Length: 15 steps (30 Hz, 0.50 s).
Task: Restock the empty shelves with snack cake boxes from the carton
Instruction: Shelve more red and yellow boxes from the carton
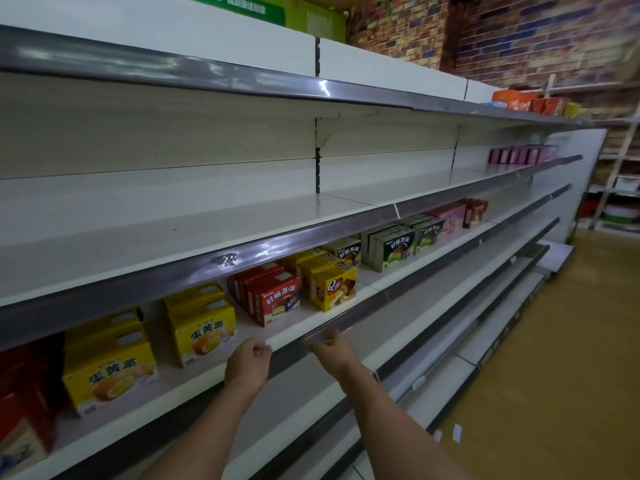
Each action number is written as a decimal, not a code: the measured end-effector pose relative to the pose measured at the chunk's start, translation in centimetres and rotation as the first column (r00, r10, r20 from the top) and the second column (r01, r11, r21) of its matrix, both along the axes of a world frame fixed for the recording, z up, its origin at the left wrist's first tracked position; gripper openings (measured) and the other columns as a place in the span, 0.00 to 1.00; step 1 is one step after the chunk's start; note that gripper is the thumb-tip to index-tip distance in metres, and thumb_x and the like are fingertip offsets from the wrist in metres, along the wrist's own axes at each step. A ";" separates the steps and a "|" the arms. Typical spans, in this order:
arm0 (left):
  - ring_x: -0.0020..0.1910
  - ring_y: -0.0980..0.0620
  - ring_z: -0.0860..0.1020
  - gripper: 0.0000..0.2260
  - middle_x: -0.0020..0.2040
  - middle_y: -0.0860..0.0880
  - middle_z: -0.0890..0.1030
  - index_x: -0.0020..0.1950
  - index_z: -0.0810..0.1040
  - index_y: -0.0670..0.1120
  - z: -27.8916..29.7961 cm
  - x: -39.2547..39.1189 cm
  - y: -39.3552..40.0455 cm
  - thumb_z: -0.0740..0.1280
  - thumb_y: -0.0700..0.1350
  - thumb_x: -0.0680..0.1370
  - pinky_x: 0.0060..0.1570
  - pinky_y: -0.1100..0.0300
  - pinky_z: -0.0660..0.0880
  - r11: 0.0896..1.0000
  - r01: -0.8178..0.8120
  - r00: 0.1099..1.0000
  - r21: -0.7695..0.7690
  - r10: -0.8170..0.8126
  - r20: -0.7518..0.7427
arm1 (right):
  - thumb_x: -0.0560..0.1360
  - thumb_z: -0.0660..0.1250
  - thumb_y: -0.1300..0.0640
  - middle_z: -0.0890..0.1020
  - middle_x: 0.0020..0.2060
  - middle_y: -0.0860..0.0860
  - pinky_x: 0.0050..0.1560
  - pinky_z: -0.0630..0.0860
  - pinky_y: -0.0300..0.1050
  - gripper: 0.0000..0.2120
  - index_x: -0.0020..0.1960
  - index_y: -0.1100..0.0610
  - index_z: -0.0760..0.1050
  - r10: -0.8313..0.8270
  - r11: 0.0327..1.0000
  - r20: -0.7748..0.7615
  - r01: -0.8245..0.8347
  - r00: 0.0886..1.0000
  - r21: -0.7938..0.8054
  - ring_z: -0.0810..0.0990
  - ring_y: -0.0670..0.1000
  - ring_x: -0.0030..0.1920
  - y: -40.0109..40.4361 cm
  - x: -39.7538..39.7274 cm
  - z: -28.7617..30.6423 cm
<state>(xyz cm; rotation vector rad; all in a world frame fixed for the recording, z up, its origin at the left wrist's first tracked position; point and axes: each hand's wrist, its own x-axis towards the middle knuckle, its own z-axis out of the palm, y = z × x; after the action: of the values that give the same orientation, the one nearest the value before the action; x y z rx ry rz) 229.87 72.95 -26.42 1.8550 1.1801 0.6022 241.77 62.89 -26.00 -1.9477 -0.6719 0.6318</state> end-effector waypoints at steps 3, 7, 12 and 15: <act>0.53 0.48 0.74 0.10 0.58 0.43 0.77 0.60 0.75 0.41 -0.5 -0.7 -0.7 0.60 0.42 0.81 0.50 0.58 0.71 0.997 0.070 0.997 -0.019 -0.070 0.017 | 0.78 0.63 0.52 0.68 0.71 0.57 0.67 0.69 0.49 0.27 0.73 0.59 0.61 -0.049 0.999 -0.023 0.048 0.999 -0.013 0.69 0.56 0.68 -1.7 -0.8 -0.8; 0.50 0.50 0.72 0.07 0.58 0.44 0.77 0.56 0.75 0.44 -0.8 -2.5 -1.5 0.59 0.41 0.81 0.48 0.58 0.69 0.985 0.170 0.986 -0.034 -0.170 -0.001 | 0.78 0.64 0.52 0.68 0.70 0.59 0.68 0.69 0.51 0.28 0.73 0.61 0.61 -0.173 0.985 -0.058 0.171 0.983 -0.034 0.70 0.57 0.67 -3.9 -2.7 -2.4; 0.46 0.50 0.73 0.08 0.50 0.46 0.75 0.56 0.75 0.44 -2.7 -5.3 -3.2 0.58 0.41 0.81 0.45 0.58 0.69 0.955 0.282 0.954 -0.086 -0.289 -0.082 | 0.78 0.64 0.53 0.70 0.68 0.60 0.63 0.71 0.50 0.27 0.73 0.63 0.62 -0.352 0.936 -0.109 0.348 0.930 -0.057 0.71 0.58 0.65 -8.1 -7.2 -5.3; 0.44 0.50 0.72 0.05 0.47 0.48 0.74 0.52 0.74 0.45 -4.6 -7.0 -5.2 0.59 0.43 0.81 0.42 0.61 0.67 0.922 0.379 0.913 -0.072 -0.386 -0.134 | 0.77 0.65 0.53 0.64 0.73 0.59 0.62 0.70 0.47 0.29 0.73 0.64 0.62 -0.462 0.885 -0.118 0.449 0.879 -0.124 0.69 0.59 0.68 -11.5 -10.3 -7.1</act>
<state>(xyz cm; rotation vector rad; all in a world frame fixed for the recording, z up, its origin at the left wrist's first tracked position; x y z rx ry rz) 222.87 67.79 -31.02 2.0470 0.8728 0.2204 231.51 51.38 -33.10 -2.0261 -0.0782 0.5051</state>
